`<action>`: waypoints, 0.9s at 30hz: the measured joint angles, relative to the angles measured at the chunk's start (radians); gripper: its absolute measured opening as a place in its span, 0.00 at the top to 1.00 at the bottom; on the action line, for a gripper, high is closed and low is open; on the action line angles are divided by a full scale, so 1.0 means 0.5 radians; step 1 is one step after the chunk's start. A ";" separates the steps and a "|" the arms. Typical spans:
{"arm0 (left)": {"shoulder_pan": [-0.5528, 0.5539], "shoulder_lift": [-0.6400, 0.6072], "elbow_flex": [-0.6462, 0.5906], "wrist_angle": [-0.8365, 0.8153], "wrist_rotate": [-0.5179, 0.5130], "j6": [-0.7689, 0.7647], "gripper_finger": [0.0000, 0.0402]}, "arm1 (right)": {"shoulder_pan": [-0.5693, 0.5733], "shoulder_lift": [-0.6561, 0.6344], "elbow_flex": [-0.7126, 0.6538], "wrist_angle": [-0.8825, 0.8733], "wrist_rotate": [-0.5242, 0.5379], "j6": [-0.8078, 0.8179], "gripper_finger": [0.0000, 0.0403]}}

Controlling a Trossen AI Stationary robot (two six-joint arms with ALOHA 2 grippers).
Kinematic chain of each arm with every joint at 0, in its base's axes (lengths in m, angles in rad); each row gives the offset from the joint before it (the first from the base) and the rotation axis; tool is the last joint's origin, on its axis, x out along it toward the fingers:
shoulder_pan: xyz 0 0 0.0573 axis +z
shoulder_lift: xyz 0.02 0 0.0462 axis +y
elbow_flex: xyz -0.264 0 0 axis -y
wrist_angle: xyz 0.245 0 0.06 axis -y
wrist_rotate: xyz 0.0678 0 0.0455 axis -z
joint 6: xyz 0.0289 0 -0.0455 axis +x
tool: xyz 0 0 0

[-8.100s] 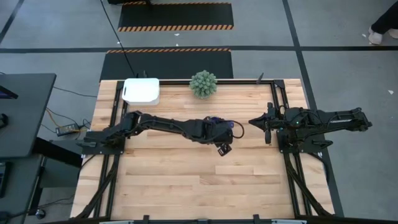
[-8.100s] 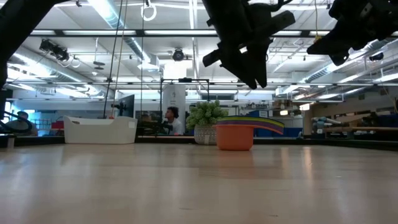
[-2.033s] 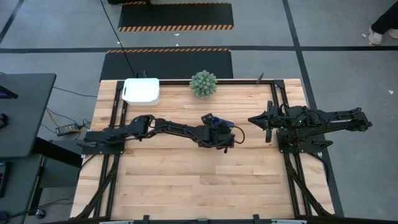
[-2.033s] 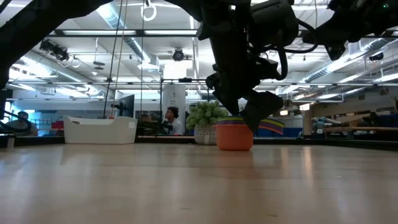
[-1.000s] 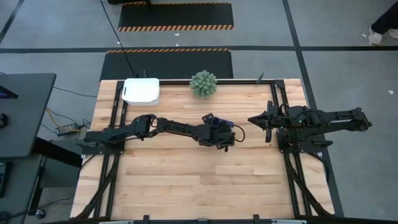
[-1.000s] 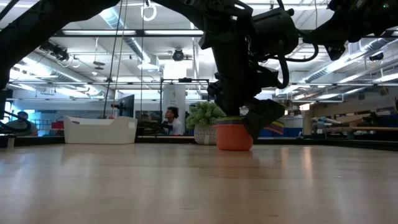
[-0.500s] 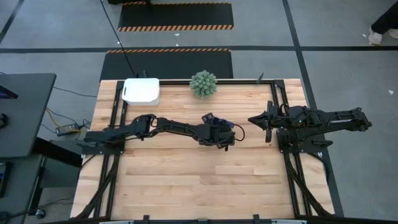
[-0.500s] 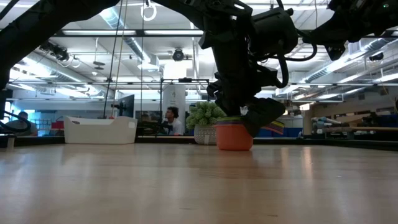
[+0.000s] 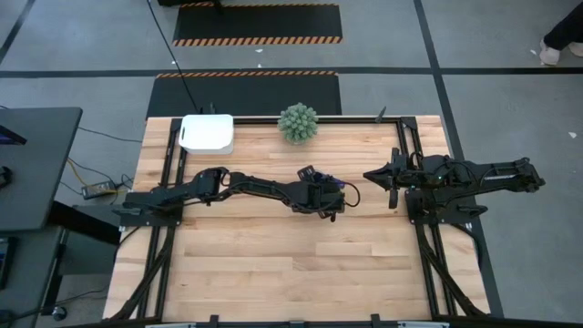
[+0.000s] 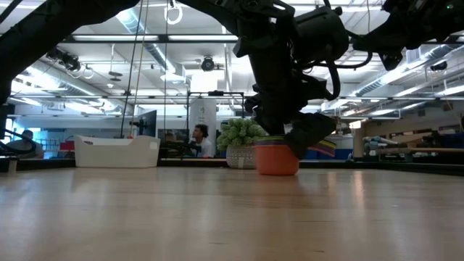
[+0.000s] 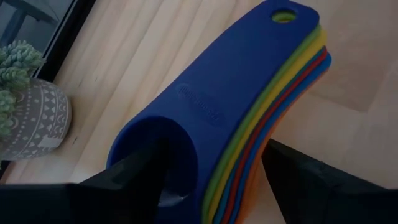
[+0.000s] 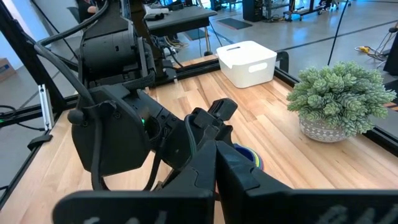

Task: Nest measuring cups in basket
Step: Put the nested measuring cups into the white bin

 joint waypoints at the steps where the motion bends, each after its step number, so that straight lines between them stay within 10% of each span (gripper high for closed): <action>1: 0.000 0.000 0.000 0.010 0.002 0.021 0.34 | 0.000 0.000 0.000 -0.001 0.000 0.000 0.97; 27: 0.002 0.000 0.000 0.024 -0.002 0.102 0.35 | -0.001 0.001 0.000 0.000 -0.001 0.001 0.97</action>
